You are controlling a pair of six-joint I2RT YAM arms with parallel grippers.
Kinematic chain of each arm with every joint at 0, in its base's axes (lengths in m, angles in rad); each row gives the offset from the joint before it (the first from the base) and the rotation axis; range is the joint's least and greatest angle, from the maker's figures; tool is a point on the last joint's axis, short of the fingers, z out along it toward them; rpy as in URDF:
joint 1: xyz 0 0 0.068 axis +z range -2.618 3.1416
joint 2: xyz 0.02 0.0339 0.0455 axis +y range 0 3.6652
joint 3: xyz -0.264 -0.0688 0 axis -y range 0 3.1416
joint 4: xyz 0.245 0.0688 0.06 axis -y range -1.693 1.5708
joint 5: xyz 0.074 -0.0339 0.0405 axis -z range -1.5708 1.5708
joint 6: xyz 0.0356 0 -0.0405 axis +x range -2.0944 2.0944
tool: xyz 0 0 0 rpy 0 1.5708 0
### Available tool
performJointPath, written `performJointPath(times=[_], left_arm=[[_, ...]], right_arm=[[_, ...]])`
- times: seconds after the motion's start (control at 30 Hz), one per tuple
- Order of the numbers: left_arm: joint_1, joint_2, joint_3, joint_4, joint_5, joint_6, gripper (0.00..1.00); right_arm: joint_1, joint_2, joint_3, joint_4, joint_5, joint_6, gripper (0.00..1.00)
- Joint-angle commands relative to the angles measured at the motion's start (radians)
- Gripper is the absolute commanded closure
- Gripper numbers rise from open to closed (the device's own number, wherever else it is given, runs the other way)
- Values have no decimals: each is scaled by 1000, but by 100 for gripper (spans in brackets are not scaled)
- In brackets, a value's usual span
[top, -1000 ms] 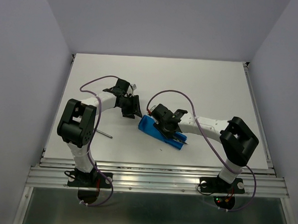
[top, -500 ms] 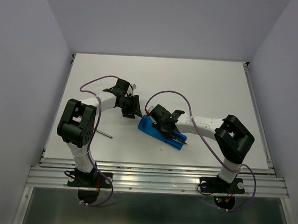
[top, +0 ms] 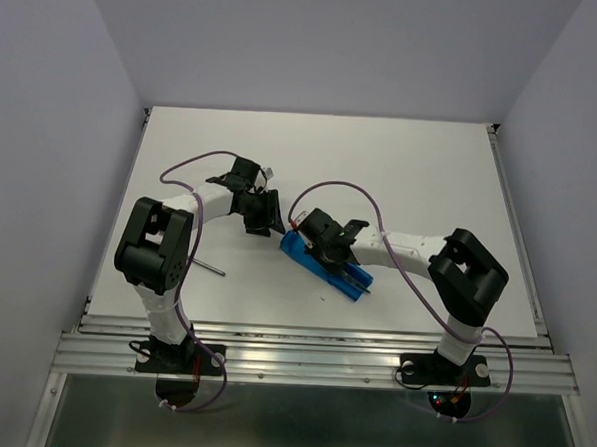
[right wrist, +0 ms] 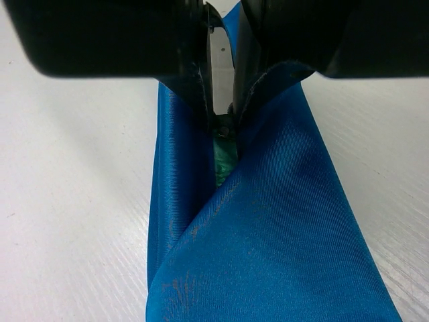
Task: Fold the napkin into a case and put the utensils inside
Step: Insert the knife into the folded napkin.
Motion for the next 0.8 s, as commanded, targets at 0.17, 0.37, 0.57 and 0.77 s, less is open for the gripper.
performJointPath(times=[0.17,0.37,0.57,0.77], left_arm=[[-10,-5,-1,8,29,13,44],[-24,21,17,8,32,15,44],[-32,37,27,8,34,18,44],[-33,41,16,8,32,22,44]], right_arm=[[2,0,57,20,43,-48,94],[2,20,99,-5,52,-65,94],[2,52,117,-3,75,-79,95],[2,64,129,15,98,-89,95]])
